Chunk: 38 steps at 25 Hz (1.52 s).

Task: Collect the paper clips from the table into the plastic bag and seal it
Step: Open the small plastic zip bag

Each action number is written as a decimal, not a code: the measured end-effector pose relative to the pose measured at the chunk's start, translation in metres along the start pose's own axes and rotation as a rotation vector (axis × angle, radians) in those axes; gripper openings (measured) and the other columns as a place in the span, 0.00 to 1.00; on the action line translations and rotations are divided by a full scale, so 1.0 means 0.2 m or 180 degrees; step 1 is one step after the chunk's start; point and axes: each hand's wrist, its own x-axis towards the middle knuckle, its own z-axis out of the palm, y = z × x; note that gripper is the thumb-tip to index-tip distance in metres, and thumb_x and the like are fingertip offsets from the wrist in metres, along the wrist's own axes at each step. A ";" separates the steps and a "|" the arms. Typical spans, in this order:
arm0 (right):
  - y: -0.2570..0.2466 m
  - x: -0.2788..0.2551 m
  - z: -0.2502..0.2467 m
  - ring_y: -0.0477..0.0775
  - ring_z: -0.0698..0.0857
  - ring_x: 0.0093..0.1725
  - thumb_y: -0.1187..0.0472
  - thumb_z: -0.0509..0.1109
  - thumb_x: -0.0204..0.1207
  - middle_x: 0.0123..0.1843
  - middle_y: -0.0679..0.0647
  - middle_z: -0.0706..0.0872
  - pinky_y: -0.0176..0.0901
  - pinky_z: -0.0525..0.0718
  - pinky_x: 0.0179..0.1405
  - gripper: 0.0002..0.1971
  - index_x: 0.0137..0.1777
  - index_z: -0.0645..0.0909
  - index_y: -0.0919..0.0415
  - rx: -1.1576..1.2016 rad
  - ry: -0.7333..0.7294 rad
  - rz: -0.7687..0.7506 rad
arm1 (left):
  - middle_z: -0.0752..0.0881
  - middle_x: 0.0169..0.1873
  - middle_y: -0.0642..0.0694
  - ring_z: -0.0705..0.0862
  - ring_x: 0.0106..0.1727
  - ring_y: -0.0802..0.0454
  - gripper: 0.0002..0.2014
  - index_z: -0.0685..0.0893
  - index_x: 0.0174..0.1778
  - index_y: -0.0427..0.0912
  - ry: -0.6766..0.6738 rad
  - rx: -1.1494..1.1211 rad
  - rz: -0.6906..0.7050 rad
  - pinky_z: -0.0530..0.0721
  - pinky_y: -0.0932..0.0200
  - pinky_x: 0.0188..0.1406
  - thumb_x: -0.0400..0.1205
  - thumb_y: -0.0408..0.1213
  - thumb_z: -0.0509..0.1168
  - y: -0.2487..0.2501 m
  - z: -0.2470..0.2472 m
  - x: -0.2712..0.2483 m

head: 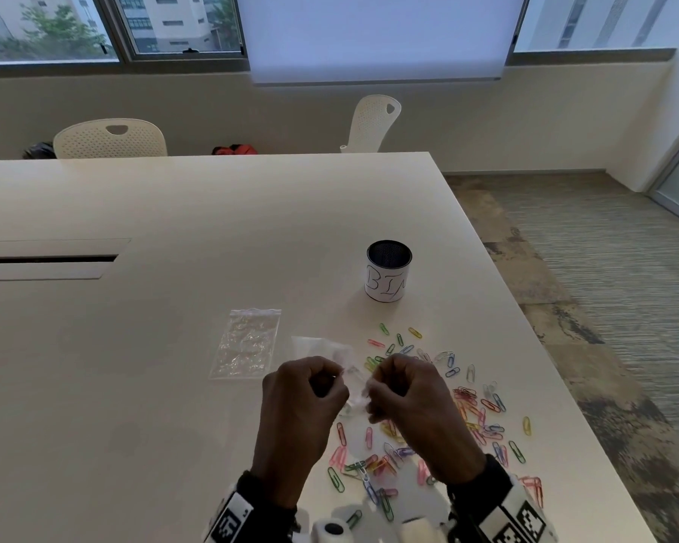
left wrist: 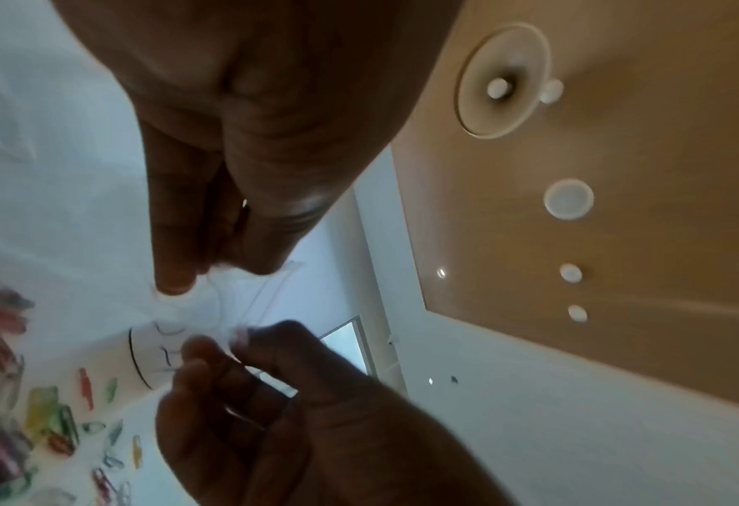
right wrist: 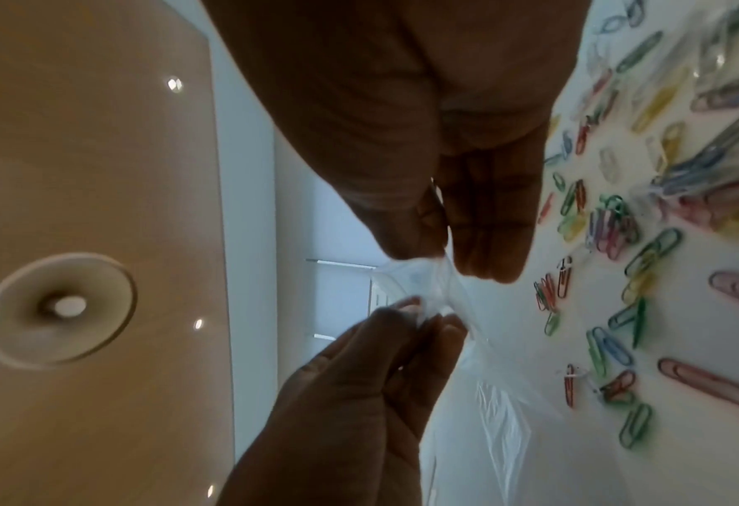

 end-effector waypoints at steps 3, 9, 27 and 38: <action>-0.02 0.00 0.04 0.45 0.90 0.45 0.58 0.77 0.80 0.47 0.47 0.87 0.37 0.92 0.46 0.08 0.51 0.80 0.51 -0.0769 0.0131 -0.0610 | 0.91 0.35 0.56 0.90 0.35 0.65 0.08 0.93 0.49 0.52 -0.0102 0.0293 0.0255 0.90 0.68 0.38 0.80 0.33 0.77 0.00 0.01 0.00; -0.08 0.05 0.05 0.47 0.90 0.40 0.57 0.75 0.82 0.38 0.47 0.89 0.37 0.91 0.42 0.03 0.47 0.85 0.50 -0.0791 0.0350 -0.1036 | 0.88 0.36 0.58 0.89 0.37 0.63 0.04 0.90 0.46 0.51 -0.0091 0.0379 0.0574 0.90 0.64 0.38 0.82 0.36 0.77 0.01 -0.01 0.02; -0.13 0.05 0.04 0.61 0.90 0.34 0.66 0.77 0.77 0.37 0.61 0.85 0.53 0.94 0.36 0.15 0.48 0.72 0.50 -0.0720 0.0391 -0.0251 | 0.89 0.31 0.56 0.90 0.32 0.67 0.11 0.83 0.54 0.50 0.0258 0.0169 0.0305 0.86 0.78 0.35 0.81 0.36 0.78 0.07 -0.02 0.05; -0.12 0.10 0.02 0.42 0.81 0.34 0.63 0.76 0.79 0.38 0.47 0.81 0.34 0.81 0.33 0.12 0.50 0.74 0.51 -0.1300 0.0732 -0.0612 | 0.84 0.23 0.57 0.86 0.30 0.67 0.08 0.83 0.50 0.50 0.0290 0.0240 0.0304 0.80 0.79 0.31 0.82 0.34 0.75 0.09 -0.04 0.04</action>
